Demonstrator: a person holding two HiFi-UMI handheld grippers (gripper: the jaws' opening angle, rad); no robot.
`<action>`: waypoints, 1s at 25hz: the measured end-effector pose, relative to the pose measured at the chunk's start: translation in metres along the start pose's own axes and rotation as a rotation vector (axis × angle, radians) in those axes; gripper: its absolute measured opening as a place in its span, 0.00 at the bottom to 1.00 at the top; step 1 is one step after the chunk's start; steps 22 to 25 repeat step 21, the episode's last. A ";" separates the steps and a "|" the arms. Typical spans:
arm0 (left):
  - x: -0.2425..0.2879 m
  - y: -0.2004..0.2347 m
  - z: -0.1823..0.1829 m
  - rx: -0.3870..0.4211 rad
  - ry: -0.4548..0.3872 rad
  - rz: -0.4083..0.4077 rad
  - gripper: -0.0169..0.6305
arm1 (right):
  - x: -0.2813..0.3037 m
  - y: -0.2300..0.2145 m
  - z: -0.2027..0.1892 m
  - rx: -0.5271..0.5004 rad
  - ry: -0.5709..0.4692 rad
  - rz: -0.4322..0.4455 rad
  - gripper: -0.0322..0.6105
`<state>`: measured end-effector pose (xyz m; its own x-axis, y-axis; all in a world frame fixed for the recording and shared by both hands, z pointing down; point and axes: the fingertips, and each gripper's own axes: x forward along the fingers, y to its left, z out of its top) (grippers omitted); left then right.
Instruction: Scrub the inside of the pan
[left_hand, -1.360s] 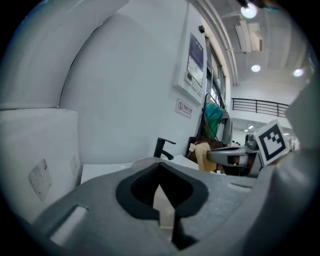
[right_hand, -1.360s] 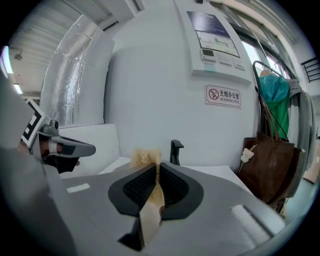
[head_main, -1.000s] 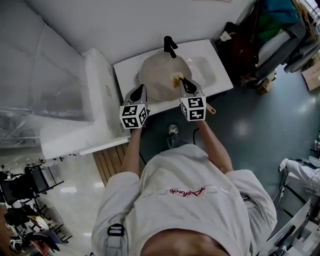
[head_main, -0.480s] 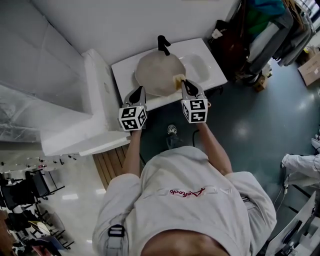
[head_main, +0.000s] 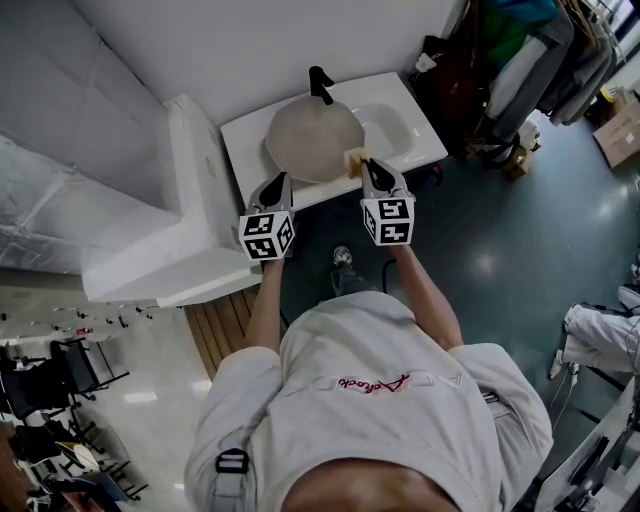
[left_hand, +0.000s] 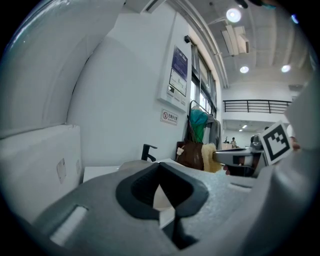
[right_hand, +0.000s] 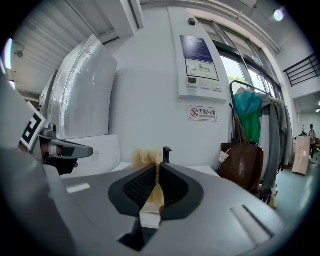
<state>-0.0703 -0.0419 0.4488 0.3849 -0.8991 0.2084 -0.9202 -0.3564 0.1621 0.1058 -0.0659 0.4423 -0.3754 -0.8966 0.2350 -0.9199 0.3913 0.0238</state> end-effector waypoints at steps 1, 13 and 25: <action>-0.002 -0.001 -0.001 -0.001 0.000 0.000 0.03 | -0.002 0.001 0.000 0.000 0.001 -0.001 0.10; -0.013 -0.015 -0.010 -0.005 0.008 -0.011 0.03 | -0.021 0.000 -0.005 0.002 0.005 -0.011 0.10; -0.018 -0.016 -0.012 0.005 0.011 -0.009 0.03 | -0.026 0.002 -0.004 0.000 -0.015 -0.018 0.10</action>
